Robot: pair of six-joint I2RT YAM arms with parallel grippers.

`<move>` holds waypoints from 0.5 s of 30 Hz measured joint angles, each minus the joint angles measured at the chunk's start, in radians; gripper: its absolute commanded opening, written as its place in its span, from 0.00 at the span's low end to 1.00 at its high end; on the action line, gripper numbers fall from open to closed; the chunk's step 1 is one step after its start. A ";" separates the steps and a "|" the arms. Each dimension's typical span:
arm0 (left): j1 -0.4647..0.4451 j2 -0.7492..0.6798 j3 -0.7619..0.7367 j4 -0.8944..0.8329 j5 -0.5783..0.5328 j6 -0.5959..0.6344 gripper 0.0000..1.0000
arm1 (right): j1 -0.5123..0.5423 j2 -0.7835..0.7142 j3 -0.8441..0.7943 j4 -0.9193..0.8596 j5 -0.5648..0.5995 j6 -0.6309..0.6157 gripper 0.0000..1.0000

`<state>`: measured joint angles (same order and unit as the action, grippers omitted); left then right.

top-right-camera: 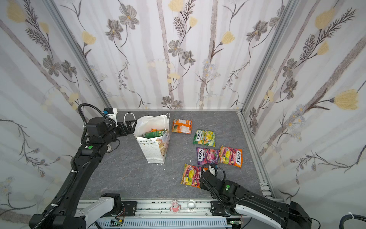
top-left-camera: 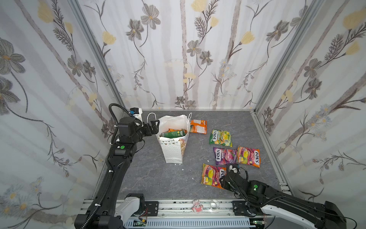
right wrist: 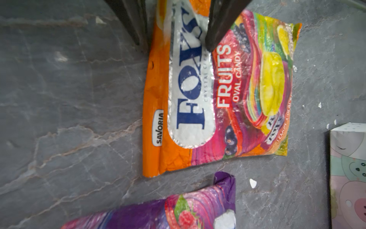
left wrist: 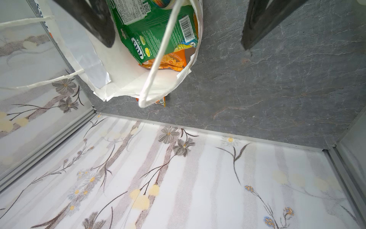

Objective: Place the snacks into the paper bag
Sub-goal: 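Lift the fruits pack with the right gripper and carry it toward the bag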

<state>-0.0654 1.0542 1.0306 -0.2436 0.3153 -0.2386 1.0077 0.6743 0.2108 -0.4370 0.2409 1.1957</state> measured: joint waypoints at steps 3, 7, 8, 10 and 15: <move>0.000 0.000 0.000 0.000 0.000 0.000 1.00 | -0.001 -0.014 -0.019 0.031 -0.007 0.000 0.28; 0.000 0.000 0.000 0.000 0.000 0.000 1.00 | -0.004 -0.017 -0.026 0.057 -0.007 0.000 0.17; 0.000 0.000 0.000 0.000 0.000 0.000 1.00 | -0.005 -0.017 -0.026 0.061 -0.008 0.000 0.16; 0.000 0.000 0.000 0.000 0.000 0.000 1.00 | -0.006 -0.013 -0.026 0.067 -0.009 0.000 0.15; 0.000 0.000 0.000 0.000 0.000 0.000 1.00 | -0.010 0.010 -0.002 0.064 -0.018 -0.010 0.10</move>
<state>-0.0654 1.0542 1.0302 -0.2436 0.3153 -0.2382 0.9977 0.6838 0.2089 -0.3725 0.2226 1.1862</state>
